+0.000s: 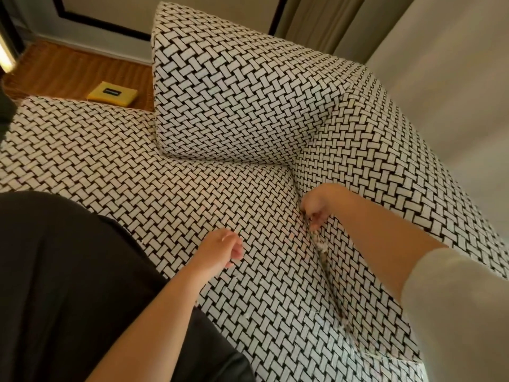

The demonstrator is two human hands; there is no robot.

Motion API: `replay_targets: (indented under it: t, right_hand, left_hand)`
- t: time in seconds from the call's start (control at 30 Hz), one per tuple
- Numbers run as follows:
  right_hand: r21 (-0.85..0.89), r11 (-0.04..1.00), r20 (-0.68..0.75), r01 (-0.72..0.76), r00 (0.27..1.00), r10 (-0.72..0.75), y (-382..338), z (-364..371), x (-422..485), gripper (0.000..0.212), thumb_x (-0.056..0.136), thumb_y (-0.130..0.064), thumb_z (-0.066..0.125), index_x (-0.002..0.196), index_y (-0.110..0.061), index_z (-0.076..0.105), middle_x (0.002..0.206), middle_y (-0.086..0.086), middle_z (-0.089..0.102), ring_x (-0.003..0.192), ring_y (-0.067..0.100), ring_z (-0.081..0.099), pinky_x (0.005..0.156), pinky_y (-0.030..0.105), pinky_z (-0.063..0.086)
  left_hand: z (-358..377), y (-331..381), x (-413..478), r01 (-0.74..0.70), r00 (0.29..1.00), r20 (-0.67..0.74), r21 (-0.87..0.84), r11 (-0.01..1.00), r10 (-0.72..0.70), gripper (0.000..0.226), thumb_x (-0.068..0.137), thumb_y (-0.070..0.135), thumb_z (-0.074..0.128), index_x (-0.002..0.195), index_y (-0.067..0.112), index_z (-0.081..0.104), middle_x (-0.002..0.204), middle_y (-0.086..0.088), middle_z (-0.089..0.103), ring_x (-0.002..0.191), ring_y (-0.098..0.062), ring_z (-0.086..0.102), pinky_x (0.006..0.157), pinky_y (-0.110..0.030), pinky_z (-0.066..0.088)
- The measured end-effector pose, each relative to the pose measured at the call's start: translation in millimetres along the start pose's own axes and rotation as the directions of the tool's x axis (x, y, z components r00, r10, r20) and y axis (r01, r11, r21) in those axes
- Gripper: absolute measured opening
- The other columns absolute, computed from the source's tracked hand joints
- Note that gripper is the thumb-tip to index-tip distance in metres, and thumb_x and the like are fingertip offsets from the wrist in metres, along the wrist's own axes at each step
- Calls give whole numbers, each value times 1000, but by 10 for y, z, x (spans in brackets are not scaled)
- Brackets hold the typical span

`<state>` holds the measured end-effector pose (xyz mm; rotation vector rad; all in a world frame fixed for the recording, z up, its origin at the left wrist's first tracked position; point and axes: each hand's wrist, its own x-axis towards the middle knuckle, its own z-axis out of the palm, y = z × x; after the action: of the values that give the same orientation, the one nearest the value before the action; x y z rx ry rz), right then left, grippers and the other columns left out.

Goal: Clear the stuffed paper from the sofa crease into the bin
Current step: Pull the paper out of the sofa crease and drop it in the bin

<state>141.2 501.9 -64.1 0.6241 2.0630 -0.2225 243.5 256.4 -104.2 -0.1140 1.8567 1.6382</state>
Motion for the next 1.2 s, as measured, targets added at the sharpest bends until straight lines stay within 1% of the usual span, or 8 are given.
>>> replay_targets:
  t: [0.27,0.47,0.6,0.7,0.77,0.87,1.03,1.2]
  right_hand:
    - [-66,998,-155,-15,988,5,39,340,78,57,94,-3,40,146,-11,18,118,17,50,66,16,59,51,23,52]
    - [-254,967,-78,-30,997,10,49,334,-79,64,88,5,45,145,-6,20,114,17,53,70,14,55,62,23,50]
    - [-510,860,-32,-33,999,19,62,358,-175,60,79,0,58,135,1,38,90,7,59,67,13,51,64,25,45]
    - [-561,827,28,-29,998,54,89,393,-268,46,79,-7,66,121,-1,49,73,0,59,58,9,52,58,19,47]
    - [-581,814,35,-13,999,40,145,429,-320,57,76,-12,71,125,-4,43,89,3,61,69,12,56,65,22,50]
    - [-723,691,-2,14,1000,-22,241,541,-387,69,72,-14,75,130,-6,40,115,5,52,98,20,54,81,29,50]
    - [-908,419,-54,18,986,-158,285,681,-434,55,70,-22,78,119,-9,56,105,2,57,95,19,53,79,29,49]
    - [-814,577,-59,68,978,-200,294,612,-502,33,81,-13,65,112,-8,59,87,-1,57,83,16,56,72,23,50]
  left_hand:
    - [-72,-1,-69,29,998,-53,40,999,-27,24,96,15,37,98,5,58,94,-8,63,72,-8,57,54,-16,42]
    - [-61,-22,-42,47,997,-56,24,999,-45,19,95,15,38,95,11,57,92,-5,61,70,-6,56,47,-13,39]
    - [-62,-17,-37,60,996,-63,31,998,-58,20,95,16,39,99,10,58,95,-5,62,73,-7,58,49,-15,39]
    - [-67,-42,-25,53,997,-56,68,996,-49,19,95,16,40,95,11,58,94,-5,63,74,-9,59,51,-15,40]
    - [-71,-60,-11,53,998,-50,93,994,-48,20,94,17,40,90,13,58,94,-7,65,76,-12,60,54,-16,41]
    - [-60,-59,-22,52,998,-42,101,994,-48,21,94,16,39,88,12,59,93,-9,65,75,-14,59,56,-19,40]
    - [-56,-20,-94,50,998,-45,87,995,-46,21,95,14,39,97,8,59,93,-10,64,71,-13,57,54,-17,38]
    - [-51,-3,-157,62,997,-48,125,990,-56,21,94,15,39,99,8,58,95,-8,63,72,-11,57,55,-17,37]
